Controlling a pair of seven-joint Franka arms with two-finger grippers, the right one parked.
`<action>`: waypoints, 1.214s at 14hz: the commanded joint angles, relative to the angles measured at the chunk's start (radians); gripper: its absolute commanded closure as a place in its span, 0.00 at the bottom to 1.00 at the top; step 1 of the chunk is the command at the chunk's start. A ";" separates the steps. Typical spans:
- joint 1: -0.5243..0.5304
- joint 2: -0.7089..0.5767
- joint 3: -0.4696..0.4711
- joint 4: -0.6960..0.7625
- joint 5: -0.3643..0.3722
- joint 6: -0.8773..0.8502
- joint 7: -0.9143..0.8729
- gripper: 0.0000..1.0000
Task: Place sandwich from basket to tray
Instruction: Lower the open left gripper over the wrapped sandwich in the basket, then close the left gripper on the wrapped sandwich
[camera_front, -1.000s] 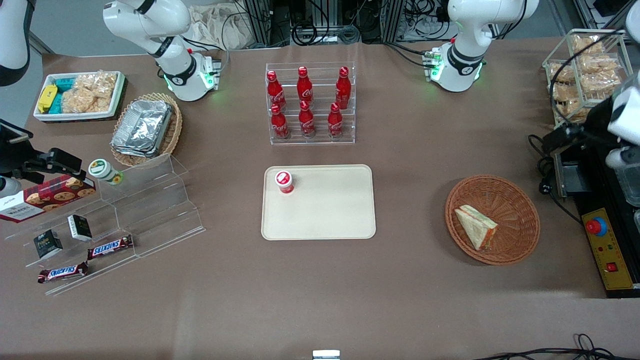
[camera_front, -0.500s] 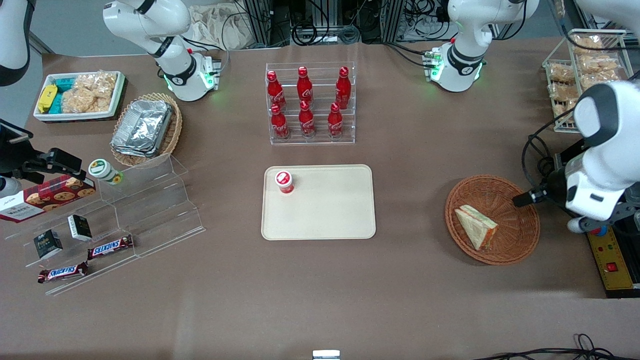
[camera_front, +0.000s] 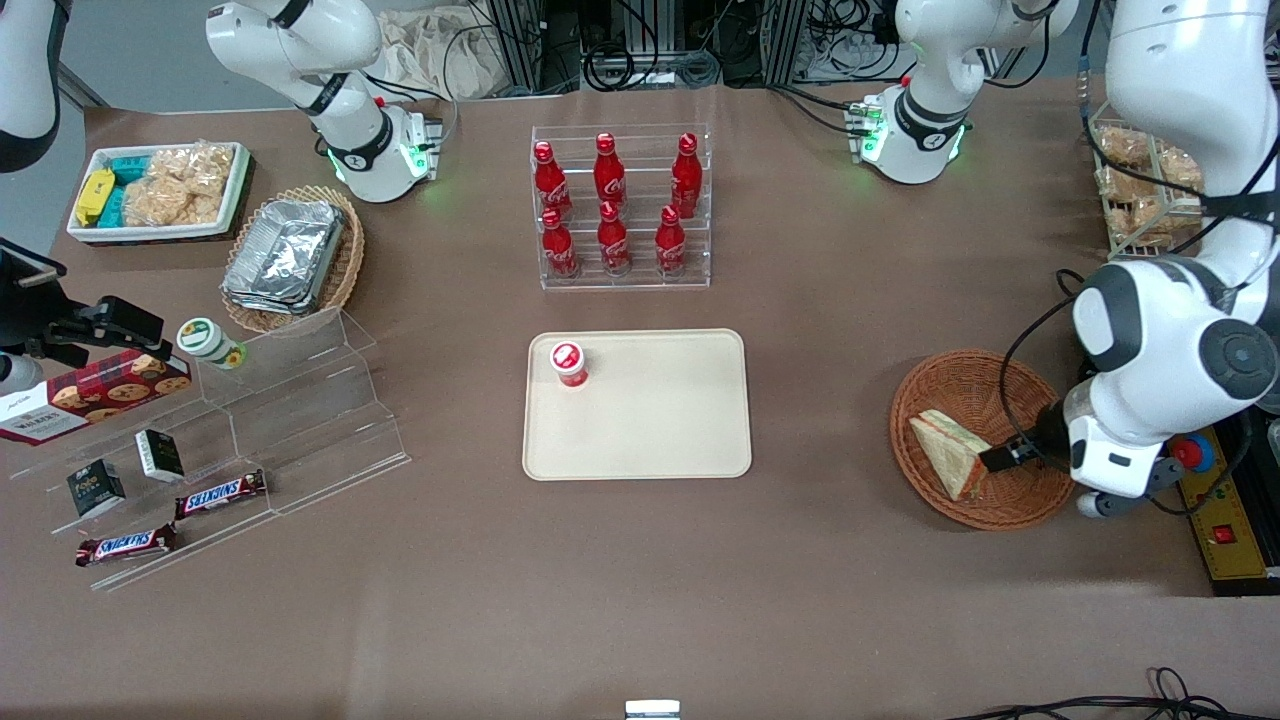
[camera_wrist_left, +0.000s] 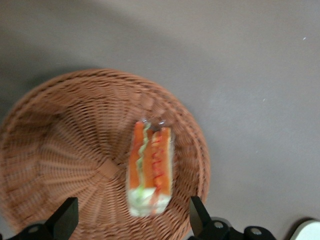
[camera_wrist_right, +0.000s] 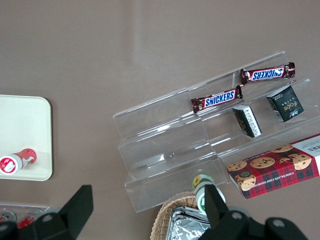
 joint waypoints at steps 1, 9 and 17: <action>-0.023 0.033 0.003 -0.003 -0.031 0.051 -0.017 0.00; -0.034 0.070 0.003 -0.049 -0.025 0.106 -0.015 0.44; -0.050 -0.021 0.005 0.057 -0.025 -0.016 -0.078 0.97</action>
